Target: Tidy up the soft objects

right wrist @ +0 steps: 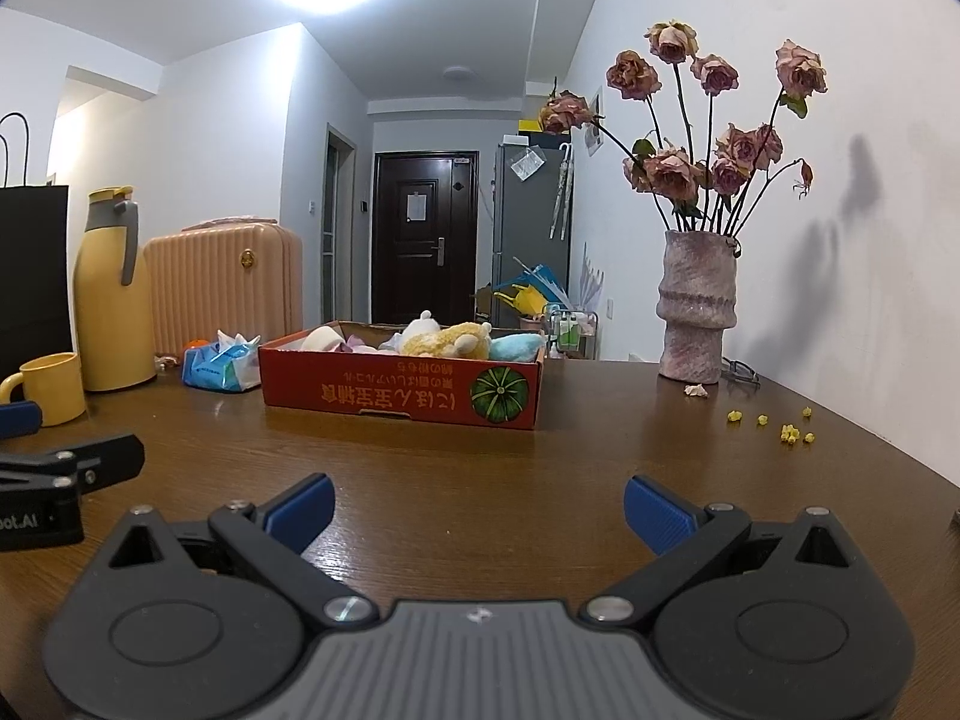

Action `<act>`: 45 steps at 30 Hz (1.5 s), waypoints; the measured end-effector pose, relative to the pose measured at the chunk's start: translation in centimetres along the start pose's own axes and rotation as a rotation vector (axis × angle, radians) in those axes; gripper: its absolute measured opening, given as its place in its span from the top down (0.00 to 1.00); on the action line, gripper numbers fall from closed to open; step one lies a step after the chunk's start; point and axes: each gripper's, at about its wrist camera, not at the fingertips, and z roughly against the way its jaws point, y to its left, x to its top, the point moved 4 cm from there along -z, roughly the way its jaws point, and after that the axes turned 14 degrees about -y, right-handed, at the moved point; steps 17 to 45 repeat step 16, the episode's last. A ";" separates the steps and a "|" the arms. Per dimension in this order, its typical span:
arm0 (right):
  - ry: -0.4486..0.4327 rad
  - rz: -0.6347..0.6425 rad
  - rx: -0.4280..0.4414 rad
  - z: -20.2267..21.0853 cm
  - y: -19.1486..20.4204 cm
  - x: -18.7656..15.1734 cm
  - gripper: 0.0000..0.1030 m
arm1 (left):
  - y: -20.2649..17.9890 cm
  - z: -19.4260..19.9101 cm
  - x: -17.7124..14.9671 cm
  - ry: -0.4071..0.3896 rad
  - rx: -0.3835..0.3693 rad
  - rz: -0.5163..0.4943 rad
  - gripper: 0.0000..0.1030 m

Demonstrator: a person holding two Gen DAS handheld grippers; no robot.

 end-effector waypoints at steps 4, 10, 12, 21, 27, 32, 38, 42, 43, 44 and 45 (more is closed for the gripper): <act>0.000 0.000 0.000 0.0 0.0 0.0 0.00 | 0.0 -0.1 0.0 0.003 0.007 0.000 0.00; -0.001 0.000 0.000 0.0 0.0 0.0 0.00 | 0.0 0.0 0.0 -0.005 0.007 0.002 0.00; 0.000 0.000 0.000 0.0 0.0 0.0 0.00 | 0.2 0.1 0.1 -0.012 0.007 0.009 0.00; -0.004 -0.002 0.001 0.0 0.0 0.0 0.00 | 0.3 0.1 0.2 -0.015 0.004 0.015 0.00; -0.004 -0.002 0.001 0.0 0.0 0.0 0.00 | 0.3 0.1 0.2 -0.015 0.004 0.015 0.00; -0.004 -0.002 0.001 0.0 0.0 0.0 0.00 | 0.3 0.1 0.2 -0.015 0.004 0.015 0.00; -0.004 -0.002 0.001 0.0 0.0 0.0 0.00 | 0.3 0.1 0.2 -0.015 0.004 0.015 0.00; -0.004 -0.002 0.001 0.0 0.0 0.0 0.00 | 0.3 0.1 0.2 -0.015 0.004 0.015 0.00; -0.004 -0.002 0.001 0.0 0.0 0.0 0.00 | 0.3 0.1 0.2 -0.015 0.004 0.015 0.00; -0.004 -0.002 0.001 0.0 0.0 0.0 0.00 | 0.3 0.1 0.2 -0.015 0.004 0.015 0.00; -0.004 -0.002 0.001 0.0 0.0 0.0 0.00 | 0.3 0.1 0.2 -0.015 0.004 0.015 0.00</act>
